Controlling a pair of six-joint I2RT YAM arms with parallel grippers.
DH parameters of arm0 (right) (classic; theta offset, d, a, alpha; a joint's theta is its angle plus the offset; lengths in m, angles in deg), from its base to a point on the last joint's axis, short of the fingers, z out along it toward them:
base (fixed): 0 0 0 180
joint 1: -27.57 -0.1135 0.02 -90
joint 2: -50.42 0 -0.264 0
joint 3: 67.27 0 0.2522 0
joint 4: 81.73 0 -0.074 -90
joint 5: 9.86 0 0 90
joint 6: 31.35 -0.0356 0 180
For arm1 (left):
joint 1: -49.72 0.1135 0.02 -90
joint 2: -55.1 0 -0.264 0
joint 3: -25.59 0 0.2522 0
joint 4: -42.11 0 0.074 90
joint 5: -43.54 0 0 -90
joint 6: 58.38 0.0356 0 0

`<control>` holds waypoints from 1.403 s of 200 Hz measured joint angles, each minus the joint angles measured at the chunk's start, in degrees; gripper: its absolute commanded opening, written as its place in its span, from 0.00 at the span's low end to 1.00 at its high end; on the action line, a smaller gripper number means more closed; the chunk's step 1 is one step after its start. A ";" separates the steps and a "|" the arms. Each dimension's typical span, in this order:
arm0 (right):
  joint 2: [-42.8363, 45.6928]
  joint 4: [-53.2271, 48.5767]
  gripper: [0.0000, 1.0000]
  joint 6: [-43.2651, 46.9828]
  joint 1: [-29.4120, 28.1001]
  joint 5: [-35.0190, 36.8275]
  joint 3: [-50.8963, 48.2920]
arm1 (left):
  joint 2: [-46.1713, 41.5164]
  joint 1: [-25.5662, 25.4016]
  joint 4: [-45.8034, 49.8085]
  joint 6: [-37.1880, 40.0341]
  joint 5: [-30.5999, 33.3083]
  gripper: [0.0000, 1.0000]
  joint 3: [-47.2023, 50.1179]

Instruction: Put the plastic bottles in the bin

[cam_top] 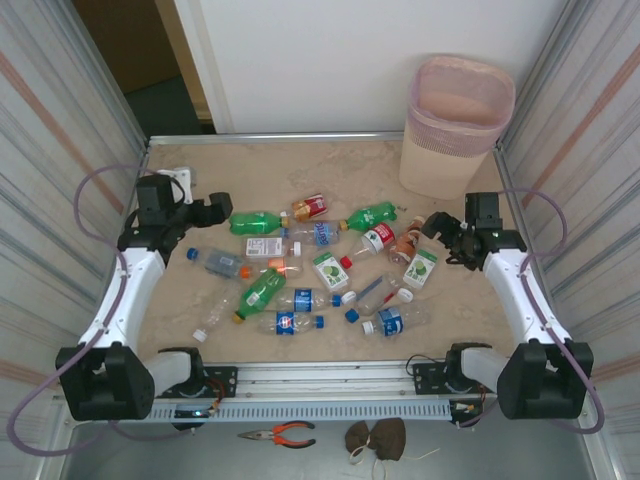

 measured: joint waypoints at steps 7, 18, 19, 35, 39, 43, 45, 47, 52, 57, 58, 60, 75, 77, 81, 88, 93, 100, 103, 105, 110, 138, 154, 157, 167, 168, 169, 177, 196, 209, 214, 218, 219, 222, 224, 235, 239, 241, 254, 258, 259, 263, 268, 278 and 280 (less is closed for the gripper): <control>-0.44 -2.64 0.97 -2.36 -0.07 -0.35 0.83 | -0.42 0.00 1.73 0.59 -1.05 0.99 -0.76; -0.98 -6.45 0.98 -5.84 -0.63 -0.94 1.60 | -0.96 0.00 4.02 1.70 -2.45 0.99 -1.62; -1.01 -6.64 0.98 -6.01 -0.68 -1.01 1.64 | -1.05 0.00 4.26 1.81 -2.60 0.99 -1.68; -1.01 -11.72 0.98 -10.93 -2.51 -1.57 1.84 | -1.88 0.02 6.60 3.65 -3.87 0.99 -1.95; -1.01 -12.92 0.98 -12.15 -3.10 -1.64 1.84 | -2.08 0.04 7.26 4.15 -4.11 0.99 -1.92; -1.01 -13.94 0.98 -13.29 -3.52 -1.75 1.84 | -2.19 0.07 7.76 4.61 -4.17 0.99 -1.92; -1.01 -14.56 0.98 -13.92 -3.78 -1.88 1.84 | -2.23 0.07 7.89 4.81 -4.24 0.99 -1.92; -0.98 -15.13 0.98 -14.51 -4.02 -1.97 1.84 | -2.29 0.07 8.13 5.07 -4.28 0.99 -1.92; -0.92 -16.33 0.97 -16.00 -4.57 -2.34 1.84 | -2.40 0.11 8.48 5.73 -4.33 0.99 -1.86; -0.72 -17.44 0.97 -17.51 -5.03 -2.86 1.81 | -2.47 0.22 8.55 6.25 -4.33 0.99 -1.68; -0.68 -17.59 0.97 -17.68 -5.09 -2.91 1.81 | -2.49 0.24 8.55 6.32 -4.33 0.99 -1.66; -0.61 -18.05 0.97 -18.29 -5.29 -3.13 1.81 | -2.56 0.31 8.55 6.51 -4.35 0.99 -1.57; 0.98 -20.20 0.95 -23.41 -6.78 -4.52 1.42 | -2.69 1.36 8.87 7.32 -4.70 0.99 -0.94; 1.33 -20.37 0.95 -24.22 -7.06 -4.63 1.31 | -2.69 1.57 8.92 7.34 -4.85 0.99 -0.87; 1.90 -20.68 0.95 -25.33 -7.52 -4.87 1.03 | -2.69 1.92 9.03 7.48 -5.03 0.99 -0.74; 3.28 -21.03 0.95 -27.80 -8.57 -5.60 0.37 | -2.75 2.51 9.05 7.54 -5.35 0.99 -0.46; 4.37 -21.18 0.94 -29.66 -9.46 -5.97 -0.22 | -2.78 2.95 9.07 7.56 -5.60 0.99 -0.28; 5.90 -21.46 0.94 -32.17 -10.82 -6.45 -1.14 | -2.84 3.56 9.20 7.67 -5.81 0.99 -0.15; 6.54 -21.59 0.94 -33.16 -11.32 -6.58 -1.49 | -2.91 3.78 9.25 7.69 -5.90 0.99 -0.07; 7.02 -21.62 0.93 -34.01 -11.82 -6.78 -1.75 | -2.97 4.00 9.25 7.69 -5.99 0.99 -0.02; 8.11 -21.62 0.93 -35.74 -12.81 -7.13 -2.45 | -3.13 4.42 9.29 7.69 -6.23 0.99 0.11; 12.28 -21.51 0.92 -44.74 -18.12 -7.76 -5.90 | -4.59 7.17 9.40 7.63 -8.26 0.99 0.92; 12.85 -21.18 0.92 -48.98 -20.85 -7.72 -7.54 | -5.31 8.31 9.40 7.50 -9.07 0.99 1.33; 12.90 -21.14 0.92 -49.72 -21.46 -7.72 -7.91 | -5.38 8.37 9.40 7.48 -9.22 0.99 1.36; 12.96 -20.65 0.91 -52.24 -23.28 -7.63 -9.05 | -5.46 8.37 9.38 7.48 -9.62 0.99 1.42; 12.98 -20.63 0.91 -52.35 -23.41 -7.61 -9.14 | -5.46 8.37 9.35 7.48 -9.64 0.99 1.42; 12.98 -20.61 0.91 -52.52 -23.52 -7.58 -9.22 | -5.46 8.37 9.38 7.48 -9.70 0.99 1.42; 13.00 -20.24 0.91 -54.45 -24.98 -7.54 -10.19 | -5.51 8.37 9.40 7.48 -9.99 0.99 1.49; 13.25 -18.73 0.89 -58.07 -27.39 -7.54 -12.52 | -5.64 8.37 9.40 7.48 -10.21 0.99 1.60; 13.29 -17.49 0.89 -60.13 -28.24 -7.54 -14.25 | -5.77 8.37 9.40 7.48 -10.29 0.99 1.66; 13.27 -17.07 0.88 -60.83 -28.39 -7.54 -14.78 | -5.84 8.37 9.35 7.48 -10.32 0.99 1.73; 13.25 -16.81 0.88 -61.13 -28.50 -7.54 -15.08 | -5.92 8.37 9.38 7.48 -10.32 0.99 1.75; 13.25 -16.74 0.88 -61.22 -28.50 -7.54 -15.15 | -5.95 8.37 9.38 7.48 -10.34 0.99 1.77; 13.25 -16.48 0.88 -61.53 -28.50 -7.54 -15.41 | -5.97 8.37 9.38 7.48 -10.34 0.99 1.86; 13.25 -16.37 0.88 -61.70 -28.48 -7.52 -15.50 | -6.03 8.37 9.35 7.48 -10.34 0.99 1.86; 13.25 -15.56 0.87 -62.69 -28.48 -7.34 -16.04 | -6.12 8.37 9.40 7.48 -10.43 0.99 2.01; 13.20 -15.23 0.87 -62.88 -28.48 -7.28 -16.20 | -6.12 8.37 9.38 7.48 -10.56 0.99 2.08; 13.20 -15.15 0.87 -62.99 -28.50 -7.28 -16.26 | -6.14 8.37 9.40 7.48 -10.60 0.99 2.10; 13.05 -14.27 0.85 -63.82 -28.48 -6.97 -16.55 | -6.14 8.37 9.38 7.48 -10.78 0.99 2.29; 13.00 -13.94 0.85 -63.91 -28.48 -6.86 -16.61 | -6.14 8.37 9.38 7.48 -10.78 0.99 2.32; 12.96 -13.92 0.85 -63.93 -28.48 -6.84 -16.65 | -6.14 8.37 9.40 7.48 -10.78 0.99 2.34; 12.85 -13.66 0.85 -64.08 -28.48 -6.73 -16.74 | -6.14 8.37 9.40 7.48 -10.78 0.99 2.34; 12.74 -13.14 0.84 -64.15 -28.48 -6.56 -16.94 | -6.14 8.37 9.40 7.48 -10.78 0.99 2.34; 12.39 -12.17 0.83 -64.35 -28.48 -6.21 -17.57 | -6.14 8.37 9.38 7.45 -10.82 0.99 2.34; 12.33 -12.07 0.83 -64.37 -28.48 -6.16 -17.66 | -6.14 8.37 9.38 7.48 -10.84 0.99 2.34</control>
